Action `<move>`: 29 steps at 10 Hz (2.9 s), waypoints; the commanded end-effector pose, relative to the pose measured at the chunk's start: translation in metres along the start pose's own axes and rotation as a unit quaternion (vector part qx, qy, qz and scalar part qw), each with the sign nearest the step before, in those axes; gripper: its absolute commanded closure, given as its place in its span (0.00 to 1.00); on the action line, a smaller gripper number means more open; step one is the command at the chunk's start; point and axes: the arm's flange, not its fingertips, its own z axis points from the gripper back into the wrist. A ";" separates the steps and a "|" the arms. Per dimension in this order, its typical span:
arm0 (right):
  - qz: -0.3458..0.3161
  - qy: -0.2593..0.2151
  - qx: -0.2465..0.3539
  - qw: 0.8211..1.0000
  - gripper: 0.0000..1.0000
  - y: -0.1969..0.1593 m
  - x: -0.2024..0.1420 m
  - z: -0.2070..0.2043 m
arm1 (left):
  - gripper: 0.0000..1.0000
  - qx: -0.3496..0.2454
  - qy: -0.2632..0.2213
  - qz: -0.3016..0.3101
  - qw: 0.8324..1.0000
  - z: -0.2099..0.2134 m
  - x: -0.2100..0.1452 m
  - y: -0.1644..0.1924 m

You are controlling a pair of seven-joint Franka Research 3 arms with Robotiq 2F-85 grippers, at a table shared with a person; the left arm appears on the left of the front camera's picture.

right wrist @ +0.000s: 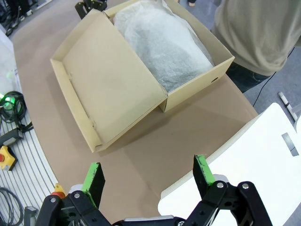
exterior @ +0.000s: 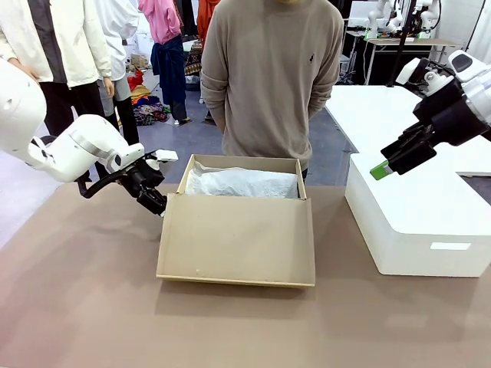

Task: Pack the shoes into the box.
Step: Close the Shoes Box.

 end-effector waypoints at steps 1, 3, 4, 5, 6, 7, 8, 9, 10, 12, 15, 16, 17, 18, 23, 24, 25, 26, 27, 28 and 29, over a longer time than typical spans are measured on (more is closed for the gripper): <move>0.001 -0.007 0.005 1.000 0.00 -0.001 0.000 -0.001 | 1.00 -0.014 -0.006 -0.010 1.000 0.002 0.004 -0.001; 0.001 -0.007 0.005 1.000 0.00 -0.001 0.000 -0.001 | 1.00 -0.018 -0.010 -0.011 1.000 0.001 0.007 -0.003; 0.001 -0.007 0.005 1.000 0.00 -0.001 0.000 -0.001 | 1.00 -0.015 -0.008 -0.013 1.000 0.002 0.010 -0.008; 0.001 -0.007 0.005 1.000 0.00 -0.001 0.000 -0.001 | 1.00 -0.016 -0.009 -0.017 1.000 0.004 0.014 -0.013; 0.001 -0.007 0.005 1.000 0.00 -0.001 0.000 -0.001 | 1.00 -0.018 -0.015 -0.025 0.999 0.005 0.018 -0.017; 0.001 -0.007 0.005 1.000 0.00 -0.001 0.000 -0.001 | 1.00 -0.018 -0.015 -0.025 0.999 0.006 0.021 -0.020; 0.001 -0.007 0.005 1.000 0.00 -0.001 0.000 -0.001 | 1.00 -0.017 -0.016 -0.025 0.999 0.008 0.023 -0.023; 0.001 -0.007 0.005 1.000 0.00 -0.001 0.000 -0.001 | 1.00 -0.024 -0.029 -0.026 0.999 0.011 0.025 -0.028; 0.001 -0.007 0.005 1.000 0.00 -0.001 0.000 -0.001 | 1.00 -0.029 -0.040 -0.038 0.998 0.013 0.028 -0.034; 0.001 -0.007 0.005 1.000 0.00 -0.001 0.000 -0.001 | 1.00 -0.019 -0.041 -0.047 0.998 0.018 0.037 -0.045; 0.001 -0.007 0.005 1.000 0.00 -0.001 0.000 -0.001 | 1.00 0.030 -0.069 -0.054 0.996 0.028 0.049 -0.058; 0.001 -0.007 0.005 1.000 0.00 -0.001 0.000 -0.001 | 1.00 0.059 -0.072 -0.048 0.995 0.033 0.056 -0.061; 0.001 -0.007 0.005 1.000 0.00 -0.001 0.000 -0.001 | 1.00 0.089 -0.078 -0.055 0.991 0.037 0.061 -0.067; 0.001 -0.007 0.005 1.000 0.00 -0.001 0.000 -0.001 | 1.00 0.112 -0.083 -0.060 0.988 0.040 0.064 -0.070; 0.001 -0.007 0.005 1.000 0.00 -0.001 0.000 -0.001 | 1.00 0.240 -0.050 -0.017 0.969 0.049 0.075 -0.068; 0.001 -0.007 0.005 1.000 0.00 -0.001 0.000 -0.001 | 1.00 0.261 -0.041 -0.002 0.964 0.053 0.075 -0.067; 0.001 -0.007 0.005 1.000 0.00 -0.001 0.000 -0.001 | 1.00 0.265 -0.045 0.005 0.963 0.057 0.074 -0.067; 0.001 -0.007 0.005 1.000 0.00 -0.001 0.000 -0.001 | 1.00 0.266 -0.051 0.006 0.963 0.061 0.073 -0.069; 0.001 -0.007 0.005 1.000 0.00 -0.001 0.000 -0.001 | 1.00 0.271 -0.056 0.000 0.961 0.067 0.073 -0.074; 0.001 -0.007 0.005 1.000 0.00 -0.001 0.000 -0.001 | 1.00 0.288 -0.063 -0.002 0.956 0.079 0.072 -0.085; 0.001 -0.007 0.005 1.000 0.00 -0.001 0.000 -0.001 | 1.00 0.307 -0.064 0.002 0.949 0.094 0.070 -0.096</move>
